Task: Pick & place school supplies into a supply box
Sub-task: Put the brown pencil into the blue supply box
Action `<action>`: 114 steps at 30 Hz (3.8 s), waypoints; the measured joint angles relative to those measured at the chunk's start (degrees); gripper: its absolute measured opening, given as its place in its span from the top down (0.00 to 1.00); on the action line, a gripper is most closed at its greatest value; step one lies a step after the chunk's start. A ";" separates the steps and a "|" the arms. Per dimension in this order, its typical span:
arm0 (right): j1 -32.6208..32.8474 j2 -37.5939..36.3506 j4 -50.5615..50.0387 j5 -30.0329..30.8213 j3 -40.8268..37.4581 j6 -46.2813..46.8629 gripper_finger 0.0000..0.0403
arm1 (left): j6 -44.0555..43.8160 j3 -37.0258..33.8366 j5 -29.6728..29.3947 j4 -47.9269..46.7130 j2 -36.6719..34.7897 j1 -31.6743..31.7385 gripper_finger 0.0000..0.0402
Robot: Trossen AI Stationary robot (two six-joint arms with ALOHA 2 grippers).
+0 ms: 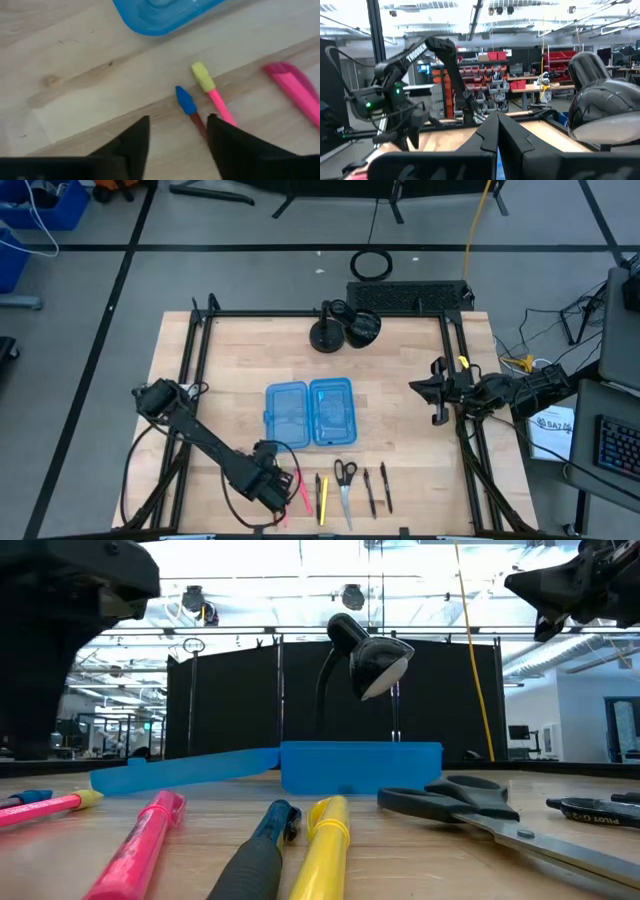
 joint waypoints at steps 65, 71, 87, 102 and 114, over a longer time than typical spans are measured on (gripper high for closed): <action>0.03 0.02 0.07 -0.09 0.00 -3.10 1.00 | -2.65 0.20 3.20 4.32 6.63 2.76 0.50; 0.03 0.02 0.07 -0.10 0.00 -3.08 1.00 | 2.01 0.23 5.02 5.84 8.71 4.57 0.59; 0.05 0.02 -0.52 -0.11 0.00 -2.63 1.00 | 2.51 0.15 3.64 6.36 8.79 5.07 0.94; 0.05 0.02 -0.56 -0.11 0.01 -2.65 1.00 | 2.98 -0.36 -5.31 2.64 -0.99 3.18 0.96; 0.05 0.00 -0.12 -0.11 0.01 -2.65 1.00 | 6.51 -0.20 -18.04 7.16 -13.70 5.82 0.94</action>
